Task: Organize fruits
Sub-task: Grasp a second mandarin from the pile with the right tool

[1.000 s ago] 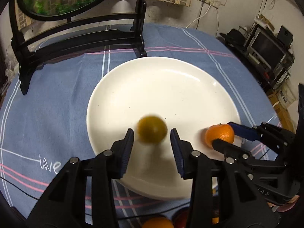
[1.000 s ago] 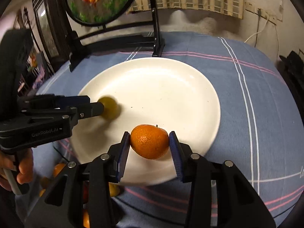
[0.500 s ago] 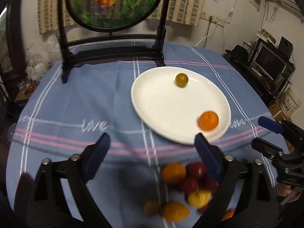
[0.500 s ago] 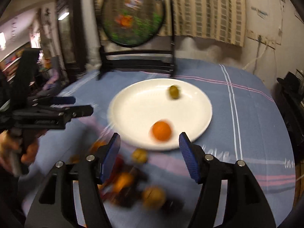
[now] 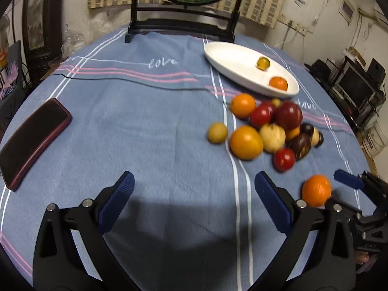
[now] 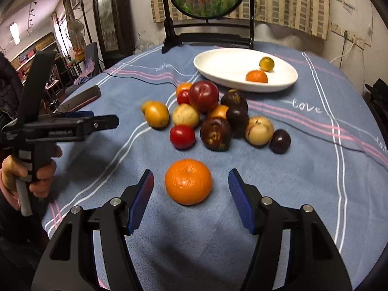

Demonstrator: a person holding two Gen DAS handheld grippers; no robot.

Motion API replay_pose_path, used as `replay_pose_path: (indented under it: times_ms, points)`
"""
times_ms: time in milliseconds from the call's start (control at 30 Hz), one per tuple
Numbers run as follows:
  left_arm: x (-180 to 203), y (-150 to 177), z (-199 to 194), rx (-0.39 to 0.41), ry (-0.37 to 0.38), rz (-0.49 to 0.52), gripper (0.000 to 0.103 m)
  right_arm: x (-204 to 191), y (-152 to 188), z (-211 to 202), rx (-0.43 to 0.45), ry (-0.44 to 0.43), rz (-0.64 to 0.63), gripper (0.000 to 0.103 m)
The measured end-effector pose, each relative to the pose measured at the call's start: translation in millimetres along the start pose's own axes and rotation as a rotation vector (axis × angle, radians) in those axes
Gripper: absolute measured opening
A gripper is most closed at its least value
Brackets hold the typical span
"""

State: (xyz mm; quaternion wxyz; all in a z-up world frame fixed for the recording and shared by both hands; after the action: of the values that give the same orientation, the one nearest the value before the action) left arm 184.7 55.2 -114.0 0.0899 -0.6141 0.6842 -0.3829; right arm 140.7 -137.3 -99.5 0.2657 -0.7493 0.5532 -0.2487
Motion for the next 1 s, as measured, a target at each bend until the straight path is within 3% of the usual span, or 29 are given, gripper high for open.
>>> replay_pose_path:
  times_ms: [100, 467, 500, 600, 833, 900, 1000]
  points:
    - [0, 5, -1, 0.016, -0.048, 0.048, 0.101, 1, 4, 7, -0.018, 0.006, 0.016, 0.064]
    - [5, 7, 7, -0.024, -0.022, 0.058, 0.101, -5, 6, 26, -0.072, 0.025, 0.003, 0.064]
    - [6, 8, 7, -0.026, -0.023, 0.061, 0.101, -6, 6, 27, -0.075, 0.024, 0.002, 0.063]
    - [8, 7, 9, -0.033, -0.026, 0.076, 0.101, -10, 7, 29, -0.086, 0.004, -0.002, 0.047]
    - [36, -12, 13, -0.004, 0.015, 0.217, 0.100, 1, 8, 19, -0.050, -0.021, 0.050, 0.046]
    - [47, -18, 21, -0.015, 0.030, 0.271, 0.097, 7, 9, 17, -0.046, -0.025, 0.071, 0.046]
    - [57, -23, 32, -0.040, 0.078, 0.296, 0.085, 14, 11, 16, -0.046, -0.032, 0.098, 0.046]
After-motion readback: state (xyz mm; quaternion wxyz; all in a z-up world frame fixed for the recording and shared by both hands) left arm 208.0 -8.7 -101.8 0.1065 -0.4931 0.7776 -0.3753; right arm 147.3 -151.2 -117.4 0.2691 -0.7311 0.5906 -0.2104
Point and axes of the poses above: each gripper's, at about its wrist camera, not at the fingertips, and z roughly the way its jaws point, x to its right, y to its underside, the point moved 7 cm from there along z, roughly the way its jaws point, and after that the axes turned 15 degrees about y, right-handed, at the moved point
